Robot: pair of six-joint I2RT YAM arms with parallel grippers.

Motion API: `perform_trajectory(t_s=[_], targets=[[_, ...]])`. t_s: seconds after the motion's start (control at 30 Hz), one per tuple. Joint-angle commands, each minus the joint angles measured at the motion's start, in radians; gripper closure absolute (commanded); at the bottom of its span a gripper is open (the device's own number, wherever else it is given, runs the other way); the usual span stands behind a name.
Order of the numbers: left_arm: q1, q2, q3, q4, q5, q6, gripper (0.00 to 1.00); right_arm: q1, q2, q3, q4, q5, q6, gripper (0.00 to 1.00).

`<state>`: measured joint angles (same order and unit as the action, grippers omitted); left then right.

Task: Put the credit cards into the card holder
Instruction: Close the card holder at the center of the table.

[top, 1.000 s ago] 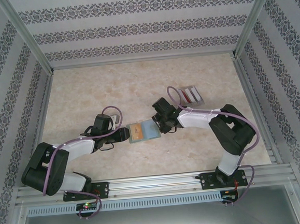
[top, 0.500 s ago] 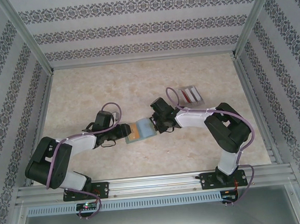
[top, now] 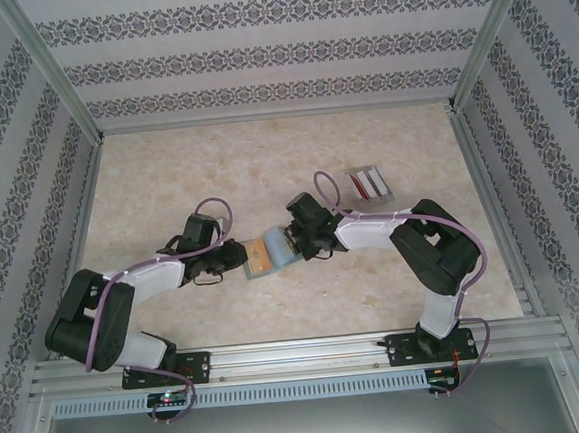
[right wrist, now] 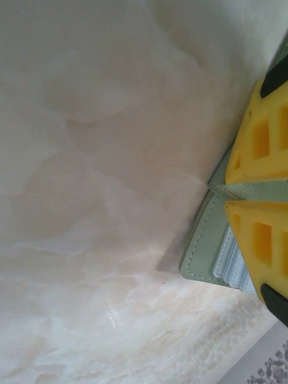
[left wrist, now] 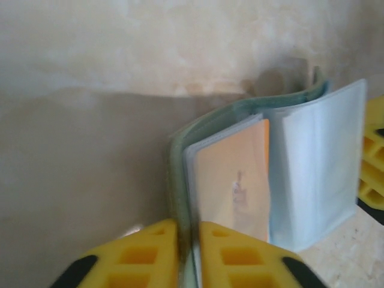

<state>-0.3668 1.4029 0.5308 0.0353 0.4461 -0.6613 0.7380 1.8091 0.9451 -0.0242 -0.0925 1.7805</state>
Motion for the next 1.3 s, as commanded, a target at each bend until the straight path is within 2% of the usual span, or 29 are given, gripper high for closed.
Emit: perform_trajectory(t_s=[0.0, 0.03, 0.13, 0.33, 0.53, 0.6, 0.7, 0.73, 0.83, 0.93, 1.07, 1.17, 1.27], targets=[[-0.027, -0.049, 0.042, -0.057, 0.064, 0.016, 0.96, 0.031, 0.037, -0.035, -0.011, -0.042, -0.058, 0.89], [-0.027, -0.057, 0.05, -0.078, 0.061, 0.02, 1.0, 0.027, 0.031, -0.042, -0.015, -0.038, -0.069, 0.93], [-0.028, -0.081, 0.058, -0.12, 0.051, 0.018, 1.0, 0.015, 0.006, -0.039, -0.043, -0.01, -0.15, 1.0], [-0.029, -0.132, 0.079, -0.193, 0.037, 0.0, 1.0, 0.0, -0.024, 0.032, -0.122, -0.02, -0.368, 1.0], [-0.028, -0.143, 0.152, -0.369, -0.023, 0.016, 1.0, -0.003, -0.076, 0.096, -0.251, 0.033, -0.574, 1.0], [-0.028, -0.149, 0.167, -0.399, -0.034, 0.02, 1.0, -0.017, -0.084, 0.094, -0.231, -0.02, -0.633, 1.0], [-0.029, -0.152, 0.189, -0.454, -0.058, 0.041, 1.0, -0.052, -0.068, 0.093, -0.18, -0.206, -0.71, 1.0], [-0.028, -0.154, 0.198, -0.476, -0.064, 0.049, 1.0, -0.059, -0.064, 0.101, -0.181, -0.265, -0.751, 0.96], [-0.028, -0.154, 0.224, -0.526, -0.075, 0.073, 1.0, -0.07, -0.083, 0.14, -0.247, -0.356, -1.026, 0.77], [-0.027, -0.16, 0.239, -0.559, -0.075, 0.091, 1.0, -0.057, -0.148, 0.109, -0.288, -0.302, -1.346, 0.62], [-0.028, -0.15, 0.247, -0.583, -0.084, 0.122, 1.0, -0.019, -0.18, 0.073, -0.312, -0.157, -1.779, 0.62], [-0.026, -0.142, 0.254, -0.588, -0.067, 0.131, 1.0, 0.016, -0.158, 0.061, -0.336, -0.187, -2.071, 0.59], [-0.027, -0.133, 0.269, -0.603, -0.059, 0.145, 1.0, 0.036, -0.099, 0.1, -0.348, -0.225, -2.226, 0.57]])
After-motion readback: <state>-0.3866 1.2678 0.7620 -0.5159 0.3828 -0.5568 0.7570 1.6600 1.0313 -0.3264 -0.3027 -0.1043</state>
